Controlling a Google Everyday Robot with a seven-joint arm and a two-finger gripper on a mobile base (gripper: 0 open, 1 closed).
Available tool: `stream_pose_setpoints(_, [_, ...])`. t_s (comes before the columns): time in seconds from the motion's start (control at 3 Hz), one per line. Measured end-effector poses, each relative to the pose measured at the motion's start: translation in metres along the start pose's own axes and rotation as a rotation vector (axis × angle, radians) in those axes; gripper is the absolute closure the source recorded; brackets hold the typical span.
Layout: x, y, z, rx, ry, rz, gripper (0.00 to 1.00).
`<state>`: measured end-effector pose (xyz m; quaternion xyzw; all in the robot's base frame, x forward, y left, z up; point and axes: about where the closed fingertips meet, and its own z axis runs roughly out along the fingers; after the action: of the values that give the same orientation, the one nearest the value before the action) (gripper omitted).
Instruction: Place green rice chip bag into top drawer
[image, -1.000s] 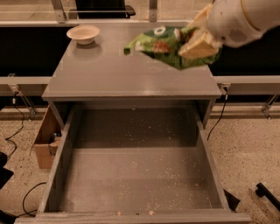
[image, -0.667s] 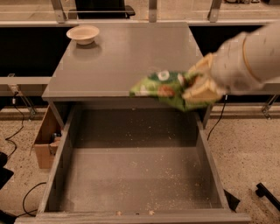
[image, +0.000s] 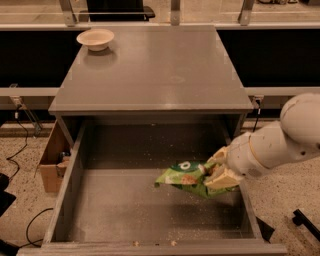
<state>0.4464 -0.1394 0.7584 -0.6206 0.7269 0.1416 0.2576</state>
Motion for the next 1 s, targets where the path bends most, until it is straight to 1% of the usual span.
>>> stream_pose_setpoints(0.33, [0.0056,0.0025,0.0098,-0.022,-0.008,0.009,0.82])
stream_pose_setpoints(1.0, [0.0046,0.0039,0.0116,-0.026,-0.007,0.006,0.36])
